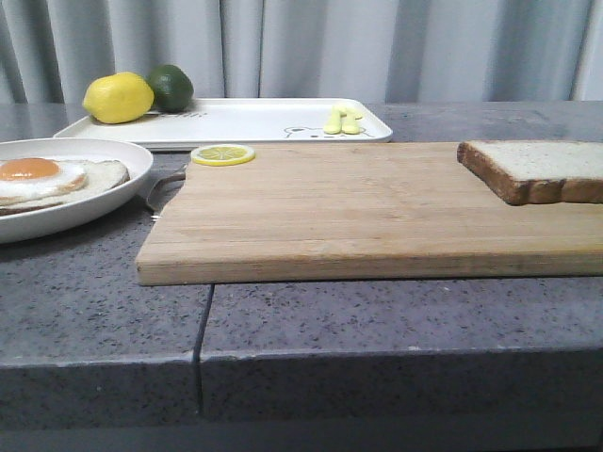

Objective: Place bread and move sandwich to tray
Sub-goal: 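Lower the right gripper and close it on the bread slice edge, then lift the bread slice with the right gripper off the board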

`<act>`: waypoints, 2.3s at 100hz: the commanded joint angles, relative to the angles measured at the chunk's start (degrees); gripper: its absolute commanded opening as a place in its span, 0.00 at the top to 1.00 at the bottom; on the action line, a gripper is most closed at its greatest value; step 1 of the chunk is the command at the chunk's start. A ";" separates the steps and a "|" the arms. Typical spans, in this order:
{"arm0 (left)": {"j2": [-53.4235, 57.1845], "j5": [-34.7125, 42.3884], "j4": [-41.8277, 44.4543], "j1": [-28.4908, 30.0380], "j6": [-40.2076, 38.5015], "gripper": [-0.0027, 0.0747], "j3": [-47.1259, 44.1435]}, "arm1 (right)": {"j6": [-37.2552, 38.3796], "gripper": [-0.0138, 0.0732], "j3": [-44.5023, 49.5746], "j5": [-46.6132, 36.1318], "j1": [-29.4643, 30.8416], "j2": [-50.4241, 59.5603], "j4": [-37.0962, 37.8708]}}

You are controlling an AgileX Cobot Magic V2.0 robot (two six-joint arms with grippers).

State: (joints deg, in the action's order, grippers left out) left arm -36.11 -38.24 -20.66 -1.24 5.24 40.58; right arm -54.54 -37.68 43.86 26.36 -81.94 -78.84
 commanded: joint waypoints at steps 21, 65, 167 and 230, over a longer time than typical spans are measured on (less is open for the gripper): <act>-0.31 3.51 -1.47 0.18 -0.34 0.42 2.04 | -2.14 0.31 -1.82 2.28 0.31 0.27 -3.59; -0.31 3.51 -1.47 0.18 -0.34 0.42 2.04 | -3.70 0.31 -1.92 3.60 0.25 -1.40 -4.52; -0.31 3.51 -1.47 0.18 -0.34 0.42 2.04 | -4.36 0.76 -1.85 1.70 -3.90 -3.40 -4.42; -0.31 3.51 -1.47 0.18 -0.34 0.42 2.04 | 6.10 0.91 -12.36 5.36 -6.25 11.50 -4.61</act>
State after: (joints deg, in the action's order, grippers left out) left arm -36.11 -38.24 -20.78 -1.24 5.24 40.58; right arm -51.29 -46.31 46.46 21.66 -74.90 -80.84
